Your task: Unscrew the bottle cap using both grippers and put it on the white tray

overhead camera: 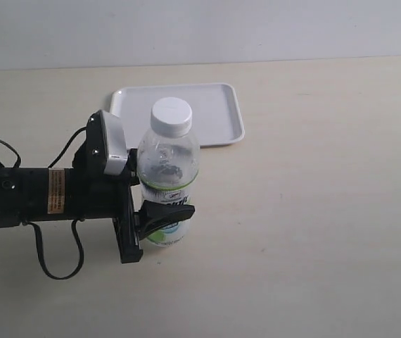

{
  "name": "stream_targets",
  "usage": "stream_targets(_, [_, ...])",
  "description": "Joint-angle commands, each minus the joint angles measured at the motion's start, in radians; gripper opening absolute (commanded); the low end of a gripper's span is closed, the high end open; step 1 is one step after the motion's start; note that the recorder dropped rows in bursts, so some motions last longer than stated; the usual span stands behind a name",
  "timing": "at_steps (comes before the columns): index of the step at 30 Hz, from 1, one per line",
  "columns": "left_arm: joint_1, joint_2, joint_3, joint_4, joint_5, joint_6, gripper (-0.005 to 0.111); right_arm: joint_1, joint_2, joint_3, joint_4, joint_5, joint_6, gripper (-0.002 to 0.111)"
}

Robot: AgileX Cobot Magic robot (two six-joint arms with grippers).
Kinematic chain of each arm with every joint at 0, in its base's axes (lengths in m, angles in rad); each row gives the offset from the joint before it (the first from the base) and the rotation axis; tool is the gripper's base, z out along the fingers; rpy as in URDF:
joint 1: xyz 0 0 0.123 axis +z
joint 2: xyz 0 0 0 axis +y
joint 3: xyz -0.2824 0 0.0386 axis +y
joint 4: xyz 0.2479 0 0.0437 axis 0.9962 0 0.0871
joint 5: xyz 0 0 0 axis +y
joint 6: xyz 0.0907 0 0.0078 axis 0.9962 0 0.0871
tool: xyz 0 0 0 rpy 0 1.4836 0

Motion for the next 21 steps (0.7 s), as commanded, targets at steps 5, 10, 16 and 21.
stream_targets(5, [-0.025,-0.014,-0.006,0.008,-0.004,-0.012,0.0,-0.006,-0.006,0.005,0.058,-0.018,0.149,0.0])
stream_targets(10, [-0.025,-0.014,-0.006,0.008,0.002,-0.012,0.0,-0.006,-0.006,0.005,0.066,-0.134,0.162,0.0])
stream_targets(16, [-0.025,-0.014,-0.006,0.008,0.002,-0.012,0.0,-0.006,0.092,-0.212,0.066,-0.228,0.177,0.0])
stream_targets(21, [-0.025,-0.014,-0.006,0.008,0.002,-0.012,0.0,-0.006,0.601,-0.673,0.041,0.329,0.017,0.0])
